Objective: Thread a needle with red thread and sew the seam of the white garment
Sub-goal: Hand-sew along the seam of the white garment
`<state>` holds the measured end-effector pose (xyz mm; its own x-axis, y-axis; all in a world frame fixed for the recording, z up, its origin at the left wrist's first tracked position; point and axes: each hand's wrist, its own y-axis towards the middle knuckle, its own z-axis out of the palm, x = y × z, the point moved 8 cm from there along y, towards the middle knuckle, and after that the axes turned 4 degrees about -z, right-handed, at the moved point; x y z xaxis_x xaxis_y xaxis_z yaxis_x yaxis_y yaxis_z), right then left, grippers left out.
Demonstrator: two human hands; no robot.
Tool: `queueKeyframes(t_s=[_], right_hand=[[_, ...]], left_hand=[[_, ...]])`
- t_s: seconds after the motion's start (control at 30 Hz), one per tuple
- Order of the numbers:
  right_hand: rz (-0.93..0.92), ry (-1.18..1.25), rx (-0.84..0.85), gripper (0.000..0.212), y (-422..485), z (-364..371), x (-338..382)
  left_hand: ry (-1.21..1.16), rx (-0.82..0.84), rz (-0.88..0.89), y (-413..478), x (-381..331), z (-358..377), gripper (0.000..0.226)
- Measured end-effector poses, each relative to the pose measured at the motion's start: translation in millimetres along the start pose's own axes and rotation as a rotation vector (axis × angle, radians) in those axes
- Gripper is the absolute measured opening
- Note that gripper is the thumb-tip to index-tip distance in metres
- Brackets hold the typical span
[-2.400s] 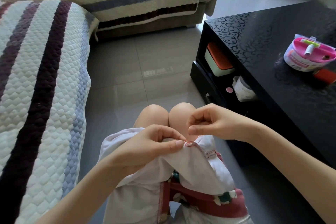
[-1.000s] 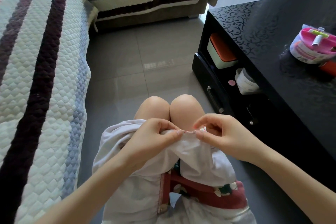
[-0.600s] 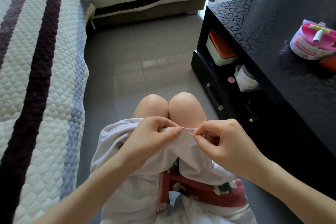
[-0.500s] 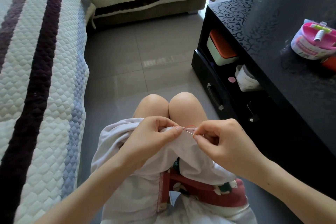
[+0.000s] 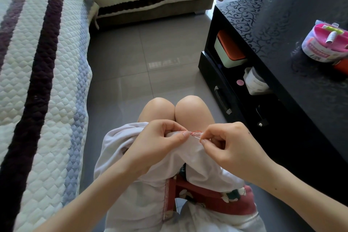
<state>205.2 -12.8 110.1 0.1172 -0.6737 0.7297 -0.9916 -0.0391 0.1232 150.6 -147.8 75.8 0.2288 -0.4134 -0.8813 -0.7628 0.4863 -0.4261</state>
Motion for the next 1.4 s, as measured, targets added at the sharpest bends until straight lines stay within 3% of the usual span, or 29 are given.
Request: queueKeyframes(t_s=[1.03, 1.4], right_hand=[[-0.015, -0.053, 0.04, 0.016, 7.0, 7.0, 5.4], [0.1, 0.24, 0.041, 0.015, -1.1, 2.8, -10.7]], left_hand=[[0.084, 0.026, 0.083, -2.9, -9.2, 5.8, 0.011], [0.103, 0.032, 0.044, -3.3, -5.9, 4.0, 0.014]])
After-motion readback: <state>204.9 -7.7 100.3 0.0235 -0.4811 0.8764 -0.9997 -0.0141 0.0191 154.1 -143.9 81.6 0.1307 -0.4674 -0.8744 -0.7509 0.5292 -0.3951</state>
